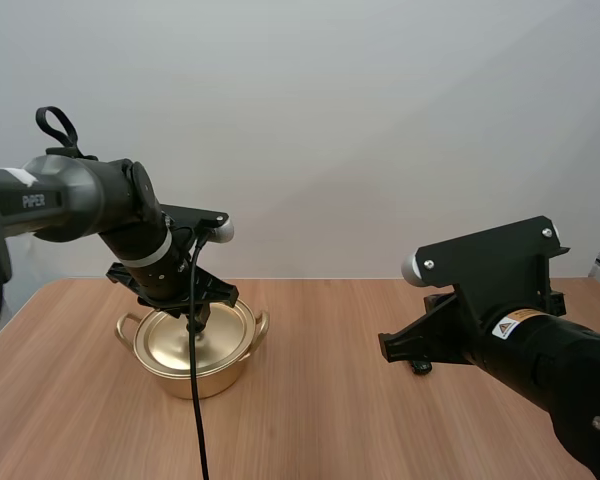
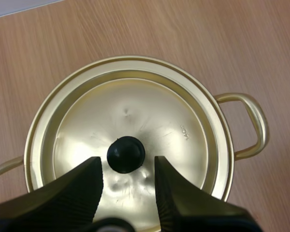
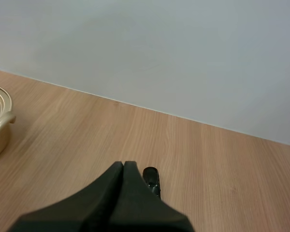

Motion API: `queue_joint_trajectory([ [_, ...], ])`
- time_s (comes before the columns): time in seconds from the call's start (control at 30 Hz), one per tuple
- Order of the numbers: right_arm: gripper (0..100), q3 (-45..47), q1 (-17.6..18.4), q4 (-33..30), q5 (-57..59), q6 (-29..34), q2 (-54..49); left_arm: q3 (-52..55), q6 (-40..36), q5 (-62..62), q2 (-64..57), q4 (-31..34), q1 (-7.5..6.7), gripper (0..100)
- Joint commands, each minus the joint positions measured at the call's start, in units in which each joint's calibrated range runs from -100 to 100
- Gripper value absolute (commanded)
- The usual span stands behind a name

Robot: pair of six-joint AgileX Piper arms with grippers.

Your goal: Open the pot, put the car inside, and close it

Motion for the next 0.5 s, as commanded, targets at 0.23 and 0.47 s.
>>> queue_joint_trajectory([
  [0.23, 0, 0.08, -0.05, 0.04, -0.16, -0.01, -0.02, -0.04, 0.31, -1.02, 1.37, -0.07, -0.01, 59],
  [0.47, 0, 0.08, -0.05, 0.04, -0.16, -0.01, -0.02, -0.04, 0.31, -1.73, 2.42, -0.18, -0.01, 59],
])
